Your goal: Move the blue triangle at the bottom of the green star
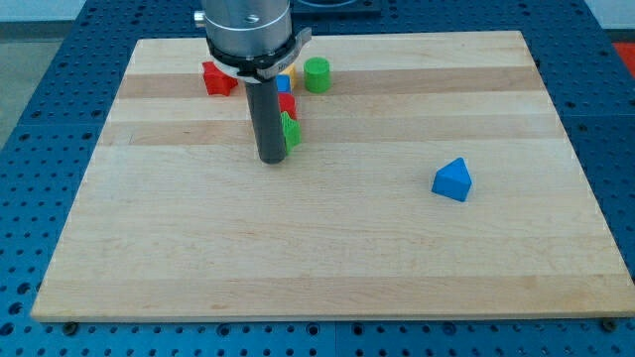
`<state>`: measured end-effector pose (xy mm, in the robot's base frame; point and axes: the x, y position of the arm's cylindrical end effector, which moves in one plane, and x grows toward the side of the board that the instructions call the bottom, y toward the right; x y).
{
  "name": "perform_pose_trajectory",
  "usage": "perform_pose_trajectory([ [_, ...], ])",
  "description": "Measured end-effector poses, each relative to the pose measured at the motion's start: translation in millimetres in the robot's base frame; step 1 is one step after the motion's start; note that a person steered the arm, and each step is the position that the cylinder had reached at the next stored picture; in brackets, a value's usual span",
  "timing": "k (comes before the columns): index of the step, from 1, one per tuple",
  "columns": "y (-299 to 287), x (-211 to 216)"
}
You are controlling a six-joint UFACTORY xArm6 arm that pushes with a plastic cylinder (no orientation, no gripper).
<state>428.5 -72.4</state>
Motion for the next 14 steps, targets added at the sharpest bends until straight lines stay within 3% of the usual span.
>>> perform_pose_trajectory([
  [1,2.2,5.3],
  [3,3.1,71.7],
  [5,90.9,97.2],
  [7,170.1,69.2],
  [8,171.5,61.4],
  [9,170.4,97.1],
  [10,217.7,128.7],
  [12,282.7,73.3],
  [14,280.3,44.7],
])
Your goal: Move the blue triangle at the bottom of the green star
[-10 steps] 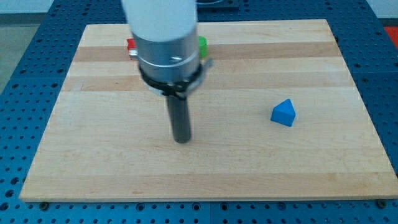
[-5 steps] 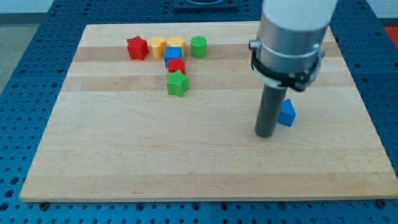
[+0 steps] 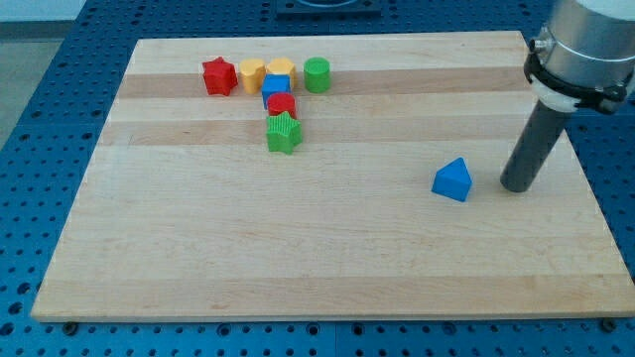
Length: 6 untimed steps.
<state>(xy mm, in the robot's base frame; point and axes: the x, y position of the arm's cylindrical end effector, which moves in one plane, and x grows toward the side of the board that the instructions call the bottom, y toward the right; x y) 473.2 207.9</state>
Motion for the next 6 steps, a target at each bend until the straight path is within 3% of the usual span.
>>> perform_pose_trajectory([
  [3,-6.6,-22.3],
  [6,-43.6,0.9],
])
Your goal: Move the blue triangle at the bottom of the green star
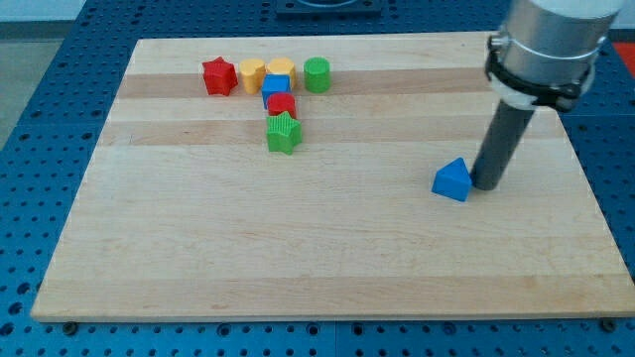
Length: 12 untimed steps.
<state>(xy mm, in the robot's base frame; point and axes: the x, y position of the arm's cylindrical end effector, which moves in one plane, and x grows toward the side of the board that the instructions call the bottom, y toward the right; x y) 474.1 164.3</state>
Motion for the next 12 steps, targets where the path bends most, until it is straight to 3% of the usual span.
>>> perform_pose_trajectory([
  [2,-42.3,2.6],
  [7,-71.5,19.2],
  [10,-186.4,-20.0],
  [12,-213.3,-10.2],
])
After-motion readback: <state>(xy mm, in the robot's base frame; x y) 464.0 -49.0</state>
